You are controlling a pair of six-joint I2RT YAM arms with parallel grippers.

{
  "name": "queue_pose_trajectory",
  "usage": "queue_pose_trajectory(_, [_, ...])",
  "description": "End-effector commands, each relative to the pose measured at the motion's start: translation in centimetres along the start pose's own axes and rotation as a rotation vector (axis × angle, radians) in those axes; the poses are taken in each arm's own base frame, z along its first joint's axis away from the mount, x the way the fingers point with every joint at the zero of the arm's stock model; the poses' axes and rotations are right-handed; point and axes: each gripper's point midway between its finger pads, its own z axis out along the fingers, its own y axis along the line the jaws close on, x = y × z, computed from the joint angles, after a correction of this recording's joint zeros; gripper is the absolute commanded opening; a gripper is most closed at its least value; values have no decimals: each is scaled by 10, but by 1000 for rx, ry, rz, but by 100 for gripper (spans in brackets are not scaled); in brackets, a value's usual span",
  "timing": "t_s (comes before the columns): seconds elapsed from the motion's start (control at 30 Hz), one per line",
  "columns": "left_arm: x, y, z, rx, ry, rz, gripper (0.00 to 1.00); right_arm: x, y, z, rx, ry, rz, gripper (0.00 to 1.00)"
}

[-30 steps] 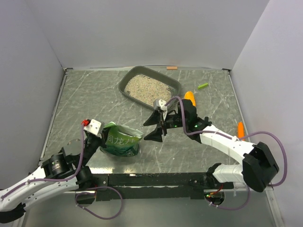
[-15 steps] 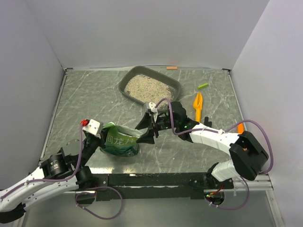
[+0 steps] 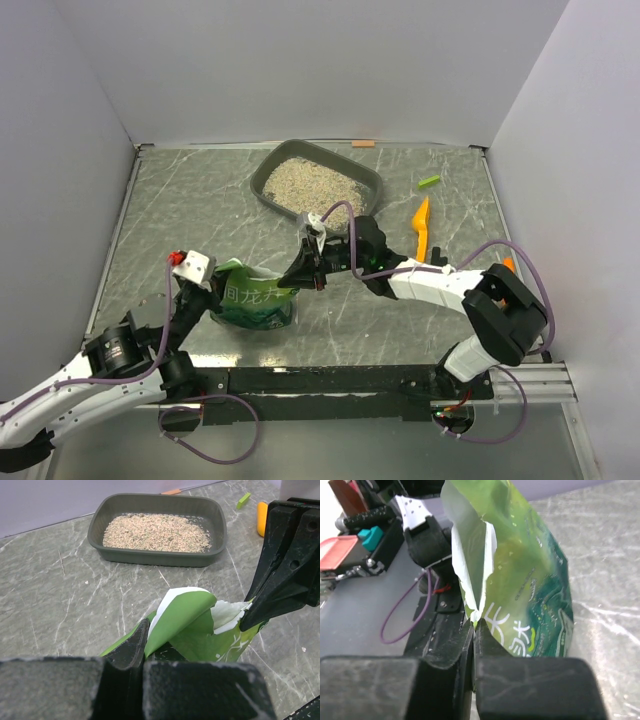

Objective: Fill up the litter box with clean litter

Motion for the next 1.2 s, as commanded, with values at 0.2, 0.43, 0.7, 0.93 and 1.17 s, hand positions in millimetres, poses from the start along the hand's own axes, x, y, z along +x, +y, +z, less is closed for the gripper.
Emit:
queue_pose_trajectory(0.2, [-81, -49, 8, 196, -133, -110, 1, -42, 3, -44, 86, -130, -160, 0])
queue_pose_trajectory(0.43, [-86, -98, 37, 343, -128, -45, 1, -38, 4, -110, 158, -70, -174, 0])
queue_pose_trajectory(0.7, [-53, -127, 80, 474, -62, -42, 1, -18, 1, -130, 273, -34, -92, 0])
queue_pose_trajectory(0.93, [-54, -98, 53, 466, -49, -76, 47, -6, 8, -138, 334, -49, -58, 0])
queue_pose_trajectory(1.17, [-33, -78, 25, 431, -12, -154, 71, -2, 12, -141, 357, -63, -39, 0])
